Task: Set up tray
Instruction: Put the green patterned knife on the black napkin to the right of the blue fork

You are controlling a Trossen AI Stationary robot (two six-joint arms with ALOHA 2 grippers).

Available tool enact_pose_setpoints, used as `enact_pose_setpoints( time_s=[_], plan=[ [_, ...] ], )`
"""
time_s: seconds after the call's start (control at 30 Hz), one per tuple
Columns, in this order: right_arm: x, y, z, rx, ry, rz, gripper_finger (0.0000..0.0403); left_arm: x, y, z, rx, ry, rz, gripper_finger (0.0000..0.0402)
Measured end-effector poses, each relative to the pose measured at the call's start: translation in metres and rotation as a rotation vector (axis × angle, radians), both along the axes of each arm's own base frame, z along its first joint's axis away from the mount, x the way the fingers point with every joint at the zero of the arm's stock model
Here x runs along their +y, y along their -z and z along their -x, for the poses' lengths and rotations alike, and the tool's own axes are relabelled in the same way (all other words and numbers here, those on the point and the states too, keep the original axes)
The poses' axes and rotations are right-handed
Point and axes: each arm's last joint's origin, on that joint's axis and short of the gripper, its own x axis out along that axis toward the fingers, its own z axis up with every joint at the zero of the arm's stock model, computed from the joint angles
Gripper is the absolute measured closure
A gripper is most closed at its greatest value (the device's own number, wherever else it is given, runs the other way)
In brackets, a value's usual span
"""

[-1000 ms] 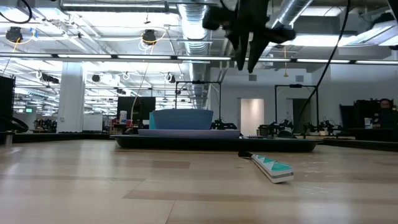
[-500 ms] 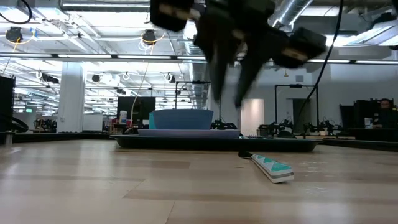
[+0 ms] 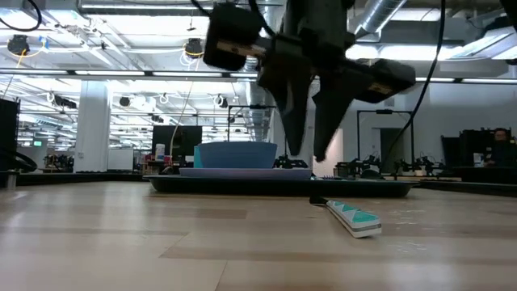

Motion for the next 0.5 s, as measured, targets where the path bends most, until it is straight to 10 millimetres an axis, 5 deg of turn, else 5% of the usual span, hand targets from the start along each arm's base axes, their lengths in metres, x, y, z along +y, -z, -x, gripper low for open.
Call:
enact_pose_setpoints(
  time_s=[0.27,0.5],
  plan=[
    [-0.018,0.002,0.001,0.059,-0.051,0.011,0.0312,0.0,0.0,0.0,0.004,0.001,0.0,0.0269],
    [-0.026,0.002,0.0,0.073,-0.042,0.011,0.0246,0.0,0.001,0.0,0.006,0.01,-0.001,0.0269]
  ],
)
